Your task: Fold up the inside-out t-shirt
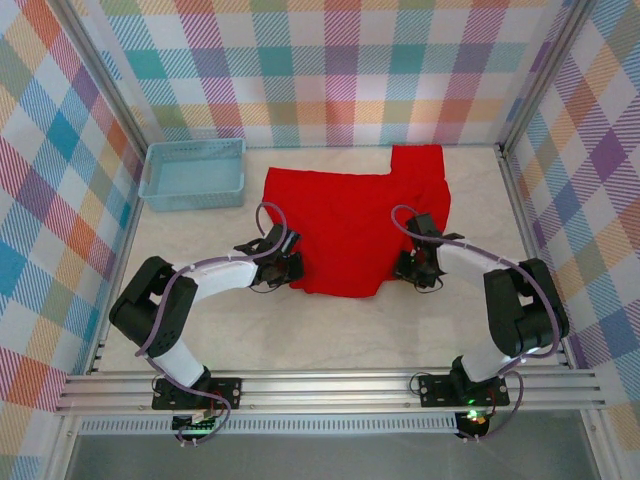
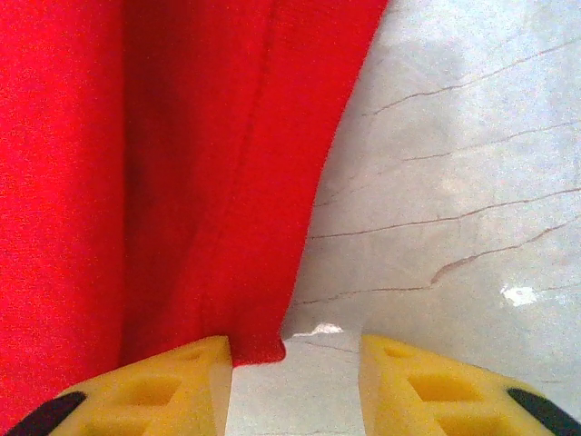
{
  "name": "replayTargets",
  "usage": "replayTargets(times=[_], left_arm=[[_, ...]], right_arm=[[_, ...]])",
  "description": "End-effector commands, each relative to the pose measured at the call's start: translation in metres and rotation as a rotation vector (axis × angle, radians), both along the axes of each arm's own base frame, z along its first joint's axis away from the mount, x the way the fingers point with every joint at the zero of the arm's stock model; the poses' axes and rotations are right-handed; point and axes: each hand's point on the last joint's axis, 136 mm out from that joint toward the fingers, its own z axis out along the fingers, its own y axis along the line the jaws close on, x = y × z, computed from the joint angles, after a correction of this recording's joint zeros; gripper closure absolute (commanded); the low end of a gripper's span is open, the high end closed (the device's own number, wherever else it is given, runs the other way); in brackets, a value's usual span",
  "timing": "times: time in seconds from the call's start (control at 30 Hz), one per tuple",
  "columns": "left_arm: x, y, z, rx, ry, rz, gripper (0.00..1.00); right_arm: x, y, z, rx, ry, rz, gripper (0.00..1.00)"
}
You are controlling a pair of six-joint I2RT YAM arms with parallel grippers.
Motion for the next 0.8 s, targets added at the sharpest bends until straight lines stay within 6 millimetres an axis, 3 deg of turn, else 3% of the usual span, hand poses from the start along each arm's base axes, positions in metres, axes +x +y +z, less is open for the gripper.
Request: replayTargets(times=[0.0, 0.33, 0.57, 0.77], left_arm=[[-0.001, -0.002, 0.004, 0.012, 0.0, -0.015, 0.94], [-0.002, -0.001, 0.005, 0.013, -0.004, -0.015, 0.95], [-0.002, 0.002, 0.008, 0.024, -0.01, -0.009, 0.98], [0.001, 0.012, 0.016, 0.029, -0.028, 0.013, 1.0]], right_arm=[[0.023, 0.032, 0.019, 0.096, -0.101, 0.07, 0.59], [0.025, 0.029, 0.012, 0.048, -0.091, 0.072, 0.61], [0.023, 0.021, 0.008, 0.006, -0.078, 0.057, 0.8], [0.015, -0.012, 0.03, -0.136, -0.133, 0.021, 0.99]])
